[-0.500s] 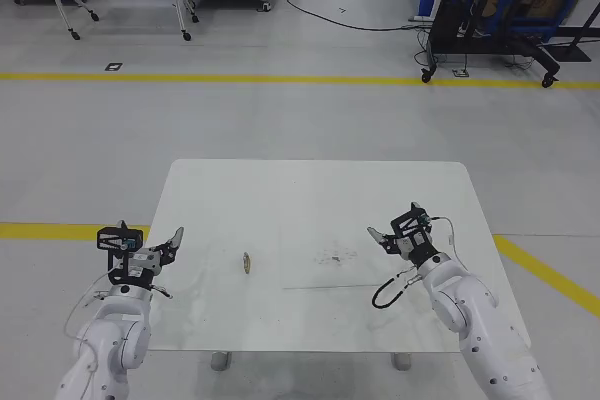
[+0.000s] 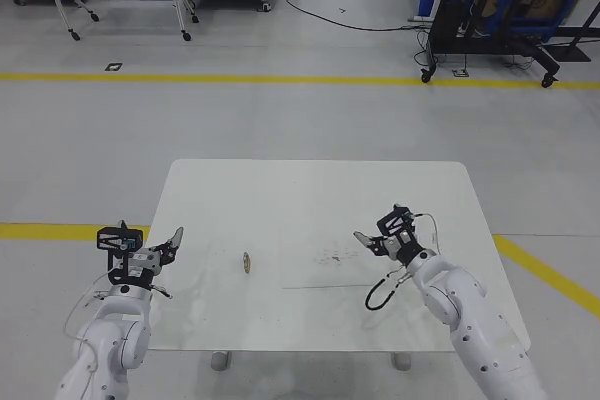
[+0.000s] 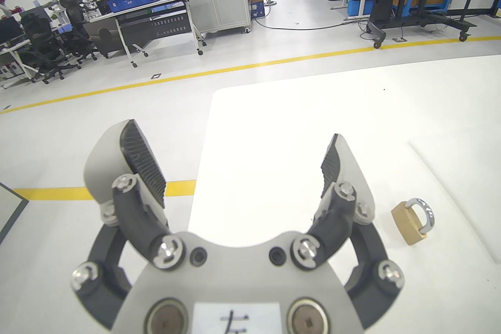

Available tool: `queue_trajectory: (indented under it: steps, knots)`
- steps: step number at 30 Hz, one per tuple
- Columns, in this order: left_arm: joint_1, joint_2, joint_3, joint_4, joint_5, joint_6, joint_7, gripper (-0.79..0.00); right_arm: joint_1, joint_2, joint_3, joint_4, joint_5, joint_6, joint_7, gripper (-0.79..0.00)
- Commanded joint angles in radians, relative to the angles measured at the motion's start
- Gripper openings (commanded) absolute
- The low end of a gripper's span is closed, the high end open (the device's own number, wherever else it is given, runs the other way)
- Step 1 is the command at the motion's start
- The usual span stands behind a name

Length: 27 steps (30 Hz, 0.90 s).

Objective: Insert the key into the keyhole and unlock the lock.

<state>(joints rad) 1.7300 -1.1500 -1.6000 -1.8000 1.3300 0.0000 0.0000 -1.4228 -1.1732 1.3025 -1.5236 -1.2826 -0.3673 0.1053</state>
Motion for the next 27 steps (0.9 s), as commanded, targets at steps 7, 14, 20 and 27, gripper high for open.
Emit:
queue_trajectory:
  steps: [7, 14, 20, 27]
  knots:
    - [0.000, 0.000, 0.000, 0.000, 0.000, 0.000, 0.000, 0.000, 0.211, 0.006, -0.095, 0.279, -0.111, -0.472, -0.094, 0.000]
    - [0.000, 0.000, 0.000, 0.000, 0.000, 0.000, 0.000, 0.000, 0.338, -0.011, -0.205, 0.441, -0.192, -0.561, -0.114, -0.086]
    - [0.000, 0.000, 0.000, 0.000, 0.000, 0.000, 0.000, 0.000, 0.394, -0.027, -0.273, 0.526, -0.219, -0.580, -0.141, -0.394]
    - [0.000, 0.000, 0.000, 0.000, 0.000, 0.000, 0.000, 0.000, 0.437, -0.036, -0.316, 0.594, -0.243, -0.583, -0.177, -0.785]
